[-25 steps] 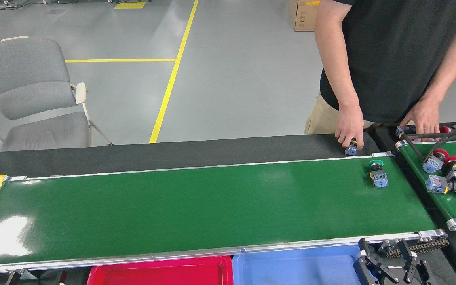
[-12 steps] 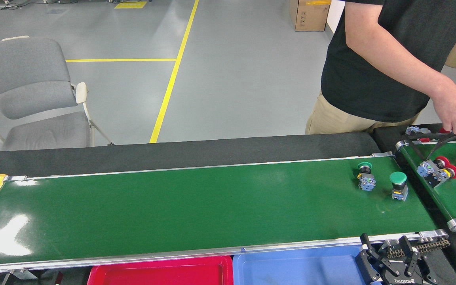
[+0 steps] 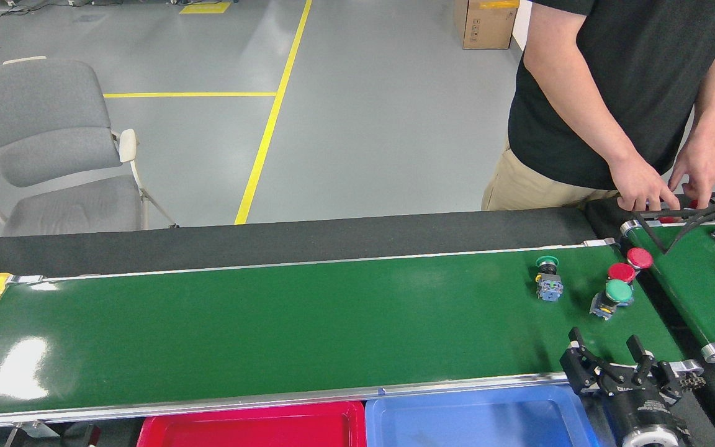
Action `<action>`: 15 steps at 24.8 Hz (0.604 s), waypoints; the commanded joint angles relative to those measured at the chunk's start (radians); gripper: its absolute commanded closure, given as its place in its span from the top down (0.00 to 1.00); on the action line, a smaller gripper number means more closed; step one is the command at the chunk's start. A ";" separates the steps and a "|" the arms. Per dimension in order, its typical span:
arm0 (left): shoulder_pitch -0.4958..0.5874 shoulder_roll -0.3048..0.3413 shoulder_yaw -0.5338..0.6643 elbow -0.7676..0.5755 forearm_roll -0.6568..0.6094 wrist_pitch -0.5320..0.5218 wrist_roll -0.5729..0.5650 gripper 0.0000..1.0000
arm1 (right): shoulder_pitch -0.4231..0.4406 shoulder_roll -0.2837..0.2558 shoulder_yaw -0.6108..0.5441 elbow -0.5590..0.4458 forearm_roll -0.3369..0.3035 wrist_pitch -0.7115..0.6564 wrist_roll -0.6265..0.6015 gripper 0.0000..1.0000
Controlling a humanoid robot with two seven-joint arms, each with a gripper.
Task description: Pick switch part from conveyor to tray
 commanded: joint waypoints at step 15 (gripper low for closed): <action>-0.019 0.017 0.000 -0.008 -0.002 -0.001 0.005 1.00 | -0.264 -0.015 0.035 0.262 0.006 0.005 0.021 0.98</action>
